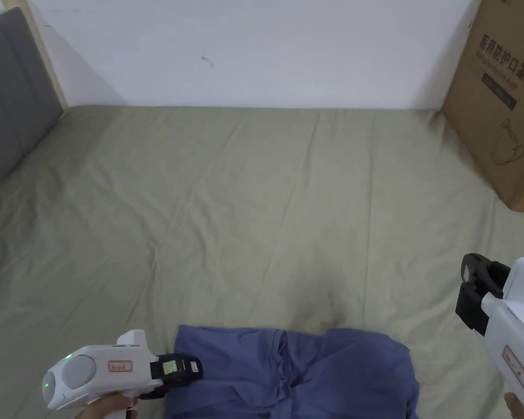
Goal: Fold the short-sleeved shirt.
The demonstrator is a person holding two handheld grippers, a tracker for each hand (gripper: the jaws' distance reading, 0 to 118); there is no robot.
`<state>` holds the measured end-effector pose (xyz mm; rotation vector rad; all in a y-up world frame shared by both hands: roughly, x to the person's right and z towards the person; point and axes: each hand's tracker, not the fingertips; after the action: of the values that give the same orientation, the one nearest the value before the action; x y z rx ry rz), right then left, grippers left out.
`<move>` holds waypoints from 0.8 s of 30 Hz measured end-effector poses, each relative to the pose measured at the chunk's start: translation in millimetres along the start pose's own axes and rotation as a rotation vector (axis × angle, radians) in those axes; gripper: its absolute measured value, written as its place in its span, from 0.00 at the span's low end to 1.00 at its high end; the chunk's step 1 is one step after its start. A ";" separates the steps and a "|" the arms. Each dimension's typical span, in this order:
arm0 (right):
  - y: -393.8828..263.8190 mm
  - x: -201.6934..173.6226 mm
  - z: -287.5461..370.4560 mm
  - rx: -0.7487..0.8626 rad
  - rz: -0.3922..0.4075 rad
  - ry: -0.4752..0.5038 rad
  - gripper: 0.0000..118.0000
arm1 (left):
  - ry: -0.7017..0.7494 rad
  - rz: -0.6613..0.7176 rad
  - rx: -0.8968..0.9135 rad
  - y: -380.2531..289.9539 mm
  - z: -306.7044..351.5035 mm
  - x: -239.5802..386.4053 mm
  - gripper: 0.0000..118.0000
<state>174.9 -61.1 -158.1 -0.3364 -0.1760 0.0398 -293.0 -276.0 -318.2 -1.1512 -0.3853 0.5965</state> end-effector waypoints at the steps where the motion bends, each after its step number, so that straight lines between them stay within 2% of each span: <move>1: -0.2 0.6 -0.1 -0.002 0.002 -0.003 0.00 | -0.005 -0.013 0.010 -0.9 -0.8 1.3 0.35; 3: 1.4 -0.6 2.1 -0.006 0.002 -0.008 0.00 | -0.002 -0.022 0.015 -1.2 -1.8 3.1 0.12; 5: 1.8 0.7 1.4 -0.010 -0.001 -0.010 0.00 | 0.000 -0.040 0.031 -6.7 0.6 13.8 0.09; 8: 5.4 -0.5 4.3 -0.009 0.000 -0.013 0.00 | 0.041 -0.134 0.062 -10.8 11.2 29.8 0.07; 12: 8.8 0.6 5.6 0.004 -0.004 -0.012 0.00 | 0.020 -0.149 0.096 -4.8 40.0 37.3 0.06; 21: 13.6 -1.9 12.2 0.033 -0.018 0.018 0.00 | 0.233 -0.200 0.168 15.5 125.1 13.9 0.05; 24: 12.1 -0.7 11.9 0.038 -0.021 0.029 0.00 | 0.258 -0.223 0.174 14.5 140.4 31.9 0.05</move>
<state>172.0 -45.9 -151.2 -0.2971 -0.1503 0.0173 -351.8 -149.3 -280.4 -0.9876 -0.2306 0.2757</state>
